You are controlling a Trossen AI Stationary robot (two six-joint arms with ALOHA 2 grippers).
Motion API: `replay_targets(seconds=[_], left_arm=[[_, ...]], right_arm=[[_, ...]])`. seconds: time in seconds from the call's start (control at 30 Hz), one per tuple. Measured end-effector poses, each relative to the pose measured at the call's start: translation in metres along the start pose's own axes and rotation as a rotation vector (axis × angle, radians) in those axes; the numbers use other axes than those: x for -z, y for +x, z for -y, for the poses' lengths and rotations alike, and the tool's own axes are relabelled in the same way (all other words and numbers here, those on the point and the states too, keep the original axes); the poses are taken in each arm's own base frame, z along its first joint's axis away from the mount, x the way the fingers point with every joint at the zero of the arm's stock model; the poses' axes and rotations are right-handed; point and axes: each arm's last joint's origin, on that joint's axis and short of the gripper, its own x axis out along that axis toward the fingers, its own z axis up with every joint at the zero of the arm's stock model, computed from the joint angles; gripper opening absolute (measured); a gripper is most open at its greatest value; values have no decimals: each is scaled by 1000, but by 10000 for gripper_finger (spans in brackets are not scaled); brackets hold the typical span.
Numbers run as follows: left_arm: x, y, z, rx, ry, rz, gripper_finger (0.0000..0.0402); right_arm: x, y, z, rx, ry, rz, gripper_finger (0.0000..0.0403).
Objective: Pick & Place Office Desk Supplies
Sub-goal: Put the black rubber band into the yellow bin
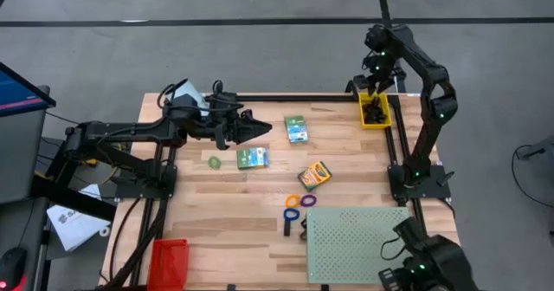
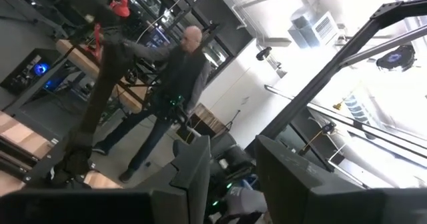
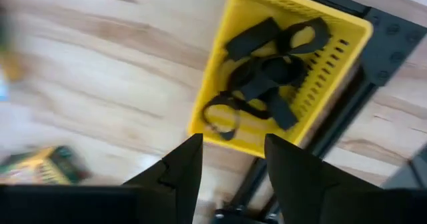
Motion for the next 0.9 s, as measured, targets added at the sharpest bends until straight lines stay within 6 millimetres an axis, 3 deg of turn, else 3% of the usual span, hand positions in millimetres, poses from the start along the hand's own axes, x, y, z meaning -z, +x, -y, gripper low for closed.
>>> replay_targets(seconds=[0.13, 0.27, 0.4, 0.57, 0.73, 0.9], left_arm=[[6, 0, -5, -28, -11, -92, 115], [20, -3, -16, -128, 26, -244, 115], [45, -14, -31, -331, 102, -473, 115], [87, -35, -48, -618, 244, -839, 116], [136, -29, -42, -487, 347, -973, 116], [192, -20, -47, -347, 454, -1026, 116]], right_arm=[[14, -33, -5, -132, 20, 131, 157], [27, -78, -19, -391, 14, 376, 157], [48, -130, -44, -674, -75, 652, 157], [90, -188, -86, -923, -214, 944, 157], [135, -224, -119, -1168, -363, 1086, 157], [165, -236, -141, -1295, -457, 1093, 157]])
